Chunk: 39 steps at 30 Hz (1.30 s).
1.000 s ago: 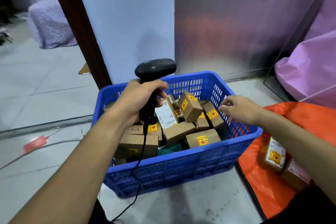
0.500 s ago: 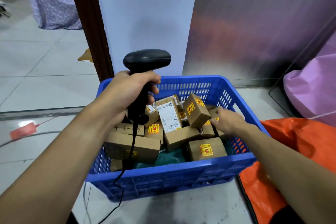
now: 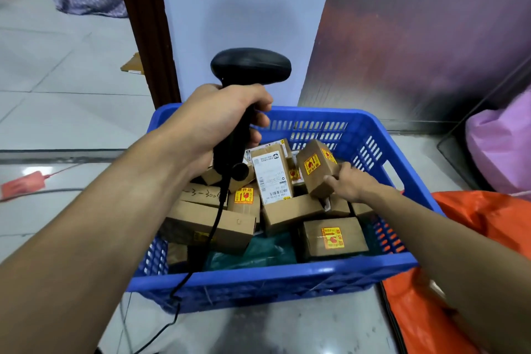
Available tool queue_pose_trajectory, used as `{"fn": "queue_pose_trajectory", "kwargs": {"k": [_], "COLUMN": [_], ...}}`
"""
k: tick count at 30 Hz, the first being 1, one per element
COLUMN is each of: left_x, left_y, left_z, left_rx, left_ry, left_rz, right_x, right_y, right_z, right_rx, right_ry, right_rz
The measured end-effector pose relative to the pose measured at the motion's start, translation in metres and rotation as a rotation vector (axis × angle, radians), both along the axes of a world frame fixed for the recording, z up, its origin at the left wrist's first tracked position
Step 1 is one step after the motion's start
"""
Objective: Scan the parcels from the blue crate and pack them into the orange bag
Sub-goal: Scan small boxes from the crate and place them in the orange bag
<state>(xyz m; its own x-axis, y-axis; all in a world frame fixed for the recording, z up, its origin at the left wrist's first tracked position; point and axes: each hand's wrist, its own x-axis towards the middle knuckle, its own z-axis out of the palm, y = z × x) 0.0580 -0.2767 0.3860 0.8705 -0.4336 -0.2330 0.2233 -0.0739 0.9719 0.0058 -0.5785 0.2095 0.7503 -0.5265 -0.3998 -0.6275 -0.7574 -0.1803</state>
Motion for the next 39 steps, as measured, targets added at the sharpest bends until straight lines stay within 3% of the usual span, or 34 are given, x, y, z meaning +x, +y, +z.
{"fn": "queue_pose_trajectory", "kwargs": {"k": [8, 15, 24, 33, 39], "left_x": [-0.006, -0.008, -0.008, -0.006, -0.013], "left_y": [-0.005, 0.001, 0.005, 0.008, 0.003], "left_z": [0.004, 0.006, 0.008, 0.009, 0.009], "left_rx": [0.012, 0.002, -0.054, -0.042, 0.074], "left_ry": [0.005, -0.002, 0.02, -0.036, -0.075], "left_rz": [0.004, 0.002, 0.016, 0.035, 0.051], "right_x": [-0.003, 0.007, 0.008, -0.033, -0.083], "right_y": [0.003, 0.032, 0.033, 0.028, 0.04], "right_z": [-0.003, -0.001, 0.013, 0.044, 0.094], "right_rx": [0.091, -0.072, 0.041, -0.065, -0.251], "right_ry": [-0.069, -0.214, -0.178, -0.087, -0.335], "right_rz": [-0.043, -0.143, -0.105, -0.045, 0.076]}}
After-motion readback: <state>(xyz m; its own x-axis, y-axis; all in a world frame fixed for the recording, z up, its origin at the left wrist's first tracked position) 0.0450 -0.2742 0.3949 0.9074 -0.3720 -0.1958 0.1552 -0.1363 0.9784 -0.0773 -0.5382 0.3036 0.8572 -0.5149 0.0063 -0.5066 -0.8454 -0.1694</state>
